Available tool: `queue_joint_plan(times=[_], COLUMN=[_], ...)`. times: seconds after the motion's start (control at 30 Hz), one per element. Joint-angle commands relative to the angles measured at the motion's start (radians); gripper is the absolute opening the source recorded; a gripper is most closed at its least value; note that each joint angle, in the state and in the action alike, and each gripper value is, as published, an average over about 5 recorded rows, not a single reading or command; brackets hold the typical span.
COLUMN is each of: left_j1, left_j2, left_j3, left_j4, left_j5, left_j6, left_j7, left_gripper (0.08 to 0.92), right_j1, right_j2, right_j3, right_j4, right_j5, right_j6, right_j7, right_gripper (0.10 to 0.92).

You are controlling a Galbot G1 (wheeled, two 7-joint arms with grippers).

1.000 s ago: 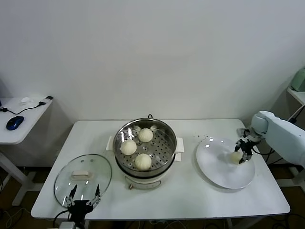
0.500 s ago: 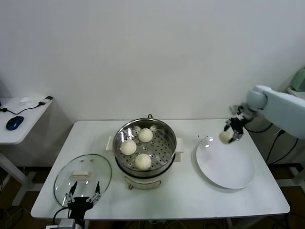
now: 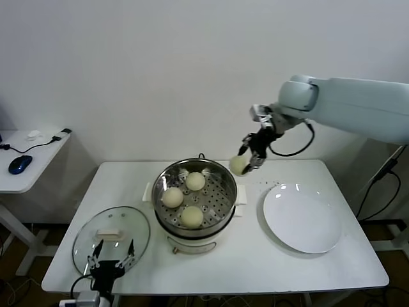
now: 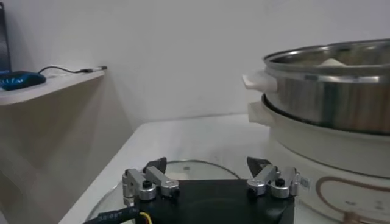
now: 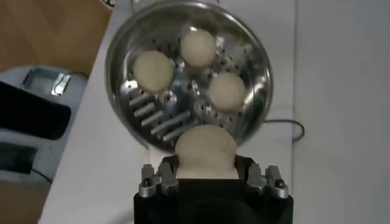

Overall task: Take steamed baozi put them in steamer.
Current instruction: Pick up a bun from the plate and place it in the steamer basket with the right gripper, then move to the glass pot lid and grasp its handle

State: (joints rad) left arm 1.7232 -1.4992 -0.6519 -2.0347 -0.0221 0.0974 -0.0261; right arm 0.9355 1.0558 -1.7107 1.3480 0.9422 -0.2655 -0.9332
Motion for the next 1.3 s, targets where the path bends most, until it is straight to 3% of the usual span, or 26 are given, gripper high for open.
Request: queue_joint_plan(times=[0.03,0.37,0.8,1.17,1.3], left_j1=[0.0,-0.001,-0.01,-0.007,-0.006], left_j2=[-0.001,0.006,0.006,0.006,0.006], left_j3=[0.004,-0.002,0.005,0.002,-0.001], left_j4=[0.002,0.008,0.023,0.023,0.02], left_j5=[0.002,-0.006,-0.005,-0.008,-0.012], left_j6=[0.001,-0.004,-0.003,-0.004,0.0], left_j7=[0.0,-0.001,-0.001,-0.002,-0.003], left_gripper=[0.823,0.823,0.823,0.823,0.823], right_j1=[-0.087,-0.221,-0.257,-0.212,-0.247], right_j2=[0.196,0.173,0.148,0.078,-0.009], right_j3=[-0.016,-0.001,0.029,0.14,0.32], right_j4=[0.043,0.007,-0.022,-0.018,-0.029], right_j5=[0.133,0.017,-0.024,0.036,0.076], right_j6=[-0.124,-0.17,-0.164,-0.057,-0.068], right_j7=[0.162,0.219,0.232,0.099,0.189], right_gripper=[0.632,0.631,0.63,0.817,0.822])
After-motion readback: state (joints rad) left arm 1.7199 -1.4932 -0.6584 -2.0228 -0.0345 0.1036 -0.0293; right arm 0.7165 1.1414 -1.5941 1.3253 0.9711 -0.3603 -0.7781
